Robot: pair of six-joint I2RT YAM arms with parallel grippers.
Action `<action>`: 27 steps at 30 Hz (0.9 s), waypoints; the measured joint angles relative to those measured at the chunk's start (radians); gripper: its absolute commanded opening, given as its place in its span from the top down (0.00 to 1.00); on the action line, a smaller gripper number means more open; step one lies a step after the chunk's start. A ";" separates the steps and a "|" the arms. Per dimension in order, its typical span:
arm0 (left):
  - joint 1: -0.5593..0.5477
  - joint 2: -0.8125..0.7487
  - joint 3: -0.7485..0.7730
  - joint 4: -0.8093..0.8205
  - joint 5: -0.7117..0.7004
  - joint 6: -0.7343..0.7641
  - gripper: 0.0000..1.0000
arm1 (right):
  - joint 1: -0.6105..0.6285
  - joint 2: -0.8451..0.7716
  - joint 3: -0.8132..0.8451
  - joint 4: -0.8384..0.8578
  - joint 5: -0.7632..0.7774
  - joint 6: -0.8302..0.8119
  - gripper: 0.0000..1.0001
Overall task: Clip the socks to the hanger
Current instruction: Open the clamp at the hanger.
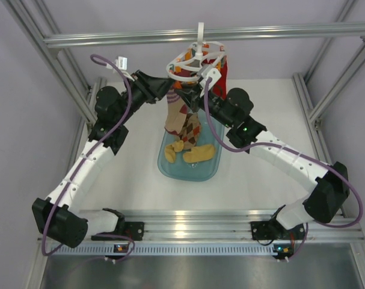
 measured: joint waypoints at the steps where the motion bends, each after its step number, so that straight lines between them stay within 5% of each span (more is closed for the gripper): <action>1: 0.000 -0.003 -0.001 0.000 -0.010 -0.013 0.53 | 0.000 0.000 0.000 0.000 0.003 0.000 1.00; 27: -0.001 0.053 0.053 0.027 0.000 -0.017 0.52 | -0.002 -0.002 -0.015 0.053 0.003 0.001 1.00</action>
